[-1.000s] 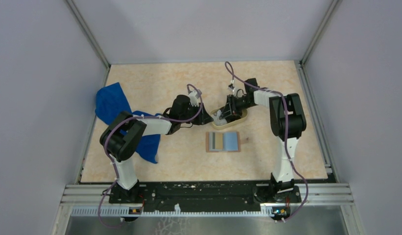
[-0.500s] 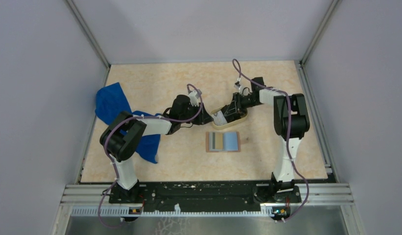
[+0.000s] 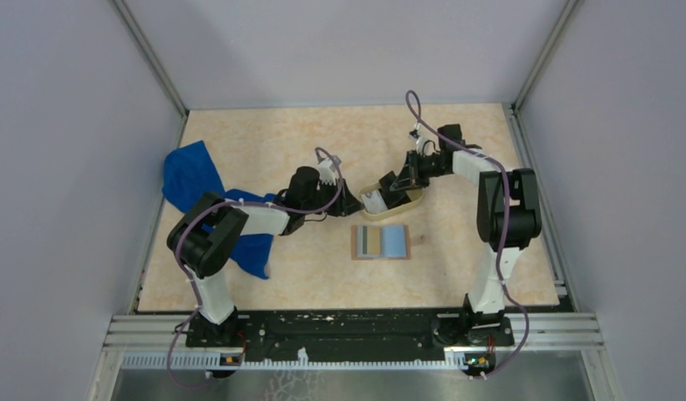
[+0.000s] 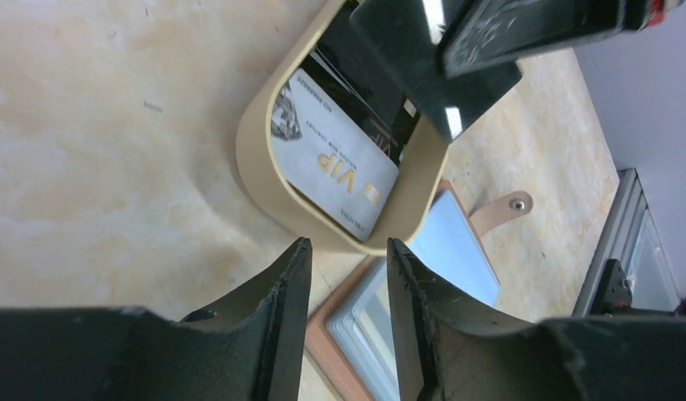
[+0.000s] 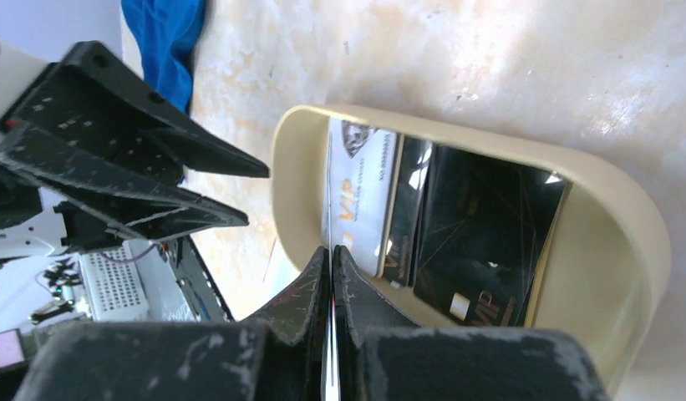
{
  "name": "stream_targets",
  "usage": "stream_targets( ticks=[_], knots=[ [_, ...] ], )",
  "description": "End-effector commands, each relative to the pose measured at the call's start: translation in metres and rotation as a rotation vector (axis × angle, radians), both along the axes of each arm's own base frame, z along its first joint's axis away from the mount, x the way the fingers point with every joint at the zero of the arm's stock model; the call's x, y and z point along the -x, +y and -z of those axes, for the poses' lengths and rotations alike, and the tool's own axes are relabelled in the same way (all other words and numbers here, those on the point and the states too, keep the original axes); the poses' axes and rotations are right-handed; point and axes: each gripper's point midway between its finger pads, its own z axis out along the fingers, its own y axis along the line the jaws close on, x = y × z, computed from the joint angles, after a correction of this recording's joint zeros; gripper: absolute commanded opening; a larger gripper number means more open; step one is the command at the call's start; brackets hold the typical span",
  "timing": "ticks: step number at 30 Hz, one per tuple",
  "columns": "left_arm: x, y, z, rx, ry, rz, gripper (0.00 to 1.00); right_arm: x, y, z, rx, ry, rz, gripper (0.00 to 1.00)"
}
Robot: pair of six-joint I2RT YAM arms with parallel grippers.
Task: Put the credit cards into the card holder
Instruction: Pick up the credit card from the storage box.
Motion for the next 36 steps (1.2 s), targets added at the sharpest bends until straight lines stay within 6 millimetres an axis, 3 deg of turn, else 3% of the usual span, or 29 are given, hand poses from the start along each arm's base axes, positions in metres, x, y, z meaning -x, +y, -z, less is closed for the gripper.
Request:
stream_targets(
  ticks=[1, 5, 10, 15, 17, 20, 28, 36],
  knots=[
    [0.009, 0.005, -0.043, 0.121, -0.155, 0.045, 0.50, -0.007, -0.008, -0.058, -0.013, -0.240, -0.031, 0.00],
    [0.034, 0.010, -0.077, 0.232, -0.267, 0.107, 0.62, 0.011, -0.004, -0.094, -0.094, -0.367, -0.118, 0.00],
    [0.083, 0.020, -0.131, 0.440, -0.439, 0.232, 0.74, 0.037, 0.002, -0.150, -0.183, -0.561, -0.218, 0.00],
    [0.127, 0.046, -0.154, 0.577, -0.567, 0.263, 0.95, 0.080, 0.007, -0.191, -0.282, -0.707, -0.304, 0.00],
    [0.137, 0.050, -0.160, 0.626, -0.561, 0.271, 0.98, 0.101, 0.009, -0.201, -0.340, -0.735, -0.342, 0.00],
    [0.149, 0.042, -0.161, 0.657, -0.514, 0.311, 0.98, 0.123, 0.013, -0.208, -0.420, -0.748, -0.380, 0.00],
    [0.161, 0.021, -0.170, 0.678, -0.579, 0.271, 0.97, 0.158, 0.025, -0.190, -0.453, -0.764, -0.416, 0.00],
    [0.153, -0.010, -0.183, 0.734, -0.553, 0.307, 0.72, 0.172, 0.044, -0.187, -0.481, -0.756, -0.466, 0.00]
  ],
)
